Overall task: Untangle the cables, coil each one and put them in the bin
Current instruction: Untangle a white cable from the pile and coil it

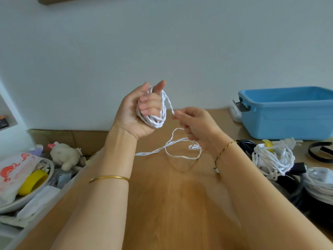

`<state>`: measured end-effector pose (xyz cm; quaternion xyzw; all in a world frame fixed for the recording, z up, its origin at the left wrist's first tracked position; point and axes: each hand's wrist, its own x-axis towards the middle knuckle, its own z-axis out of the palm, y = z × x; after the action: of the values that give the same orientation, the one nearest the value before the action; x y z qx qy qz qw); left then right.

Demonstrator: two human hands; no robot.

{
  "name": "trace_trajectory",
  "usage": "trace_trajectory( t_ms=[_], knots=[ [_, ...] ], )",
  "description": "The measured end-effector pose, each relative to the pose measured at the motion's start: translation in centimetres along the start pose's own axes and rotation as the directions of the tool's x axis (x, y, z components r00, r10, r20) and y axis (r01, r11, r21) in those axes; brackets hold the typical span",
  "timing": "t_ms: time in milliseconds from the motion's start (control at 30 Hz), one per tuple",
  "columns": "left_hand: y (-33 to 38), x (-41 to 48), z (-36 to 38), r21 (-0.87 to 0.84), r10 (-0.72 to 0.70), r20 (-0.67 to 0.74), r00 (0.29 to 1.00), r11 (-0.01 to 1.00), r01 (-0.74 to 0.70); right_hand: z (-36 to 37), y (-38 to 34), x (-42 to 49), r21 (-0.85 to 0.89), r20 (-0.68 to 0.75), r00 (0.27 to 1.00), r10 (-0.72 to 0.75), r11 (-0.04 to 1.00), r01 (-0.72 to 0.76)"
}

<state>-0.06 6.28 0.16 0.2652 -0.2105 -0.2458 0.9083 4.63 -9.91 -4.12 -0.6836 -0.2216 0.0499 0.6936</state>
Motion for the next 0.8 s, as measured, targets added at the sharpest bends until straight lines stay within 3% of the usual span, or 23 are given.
trace_trajectory(
  t_ms=[67,167,367,500,567,633,700,733,800],
  knots=[
    [-0.1,-0.1,0.2,0.07,0.235,-0.167,0.957,0.972,-0.226,0.4,-0.4,-0.4,-0.077,0.115,0.993,0.009,0.997,0.0],
    [-0.3,0.0,0.7,0.141,0.471,-0.245,0.847,0.882,-0.45,0.7,-1.1,-0.8,-0.235,0.219,0.975,0.045,0.972,0.008],
    [-0.2,0.5,0.8,0.46,0.696,-0.355,0.624,0.711,-0.532,1.1,-2.8,-2.1,-0.465,0.467,0.864,0.189,0.883,0.058],
    [-0.6,0.5,0.1,0.726,0.768,-0.291,0.571,0.566,-0.391,1.1,-3.8,-2.4,-0.478,0.479,0.853,0.21,0.877,0.053],
    [-1.0,0.5,-0.2,0.886,0.811,-0.226,0.539,0.401,-0.233,0.6,-4.6,-2.7,-0.497,0.457,0.87,0.188,0.864,0.074],
    [-1.2,0.4,-0.4,0.99,0.836,-0.123,0.534,0.142,0.006,-0.2,-5.3,-2.8,-0.482,0.422,0.897,0.13,0.87,0.1],
    [-1.3,0.3,-0.3,0.977,0.799,-0.062,0.598,-0.073,0.198,-0.8,-5.7,-2.5,-0.453,0.355,0.934,0.036,0.881,0.138],
    [-1.4,0.3,-0.1,0.959,0.761,-0.071,0.645,-0.127,0.255,-1.0,-5.6,-2.2,-0.455,0.3,0.954,-0.021,0.875,0.163],
    [-1.7,0.2,0.7,0.939,0.673,-0.167,0.721,-0.115,0.325,-1.3,-5.3,-1.7,-0.477,0.178,0.974,-0.143,0.853,0.213]
  ],
)
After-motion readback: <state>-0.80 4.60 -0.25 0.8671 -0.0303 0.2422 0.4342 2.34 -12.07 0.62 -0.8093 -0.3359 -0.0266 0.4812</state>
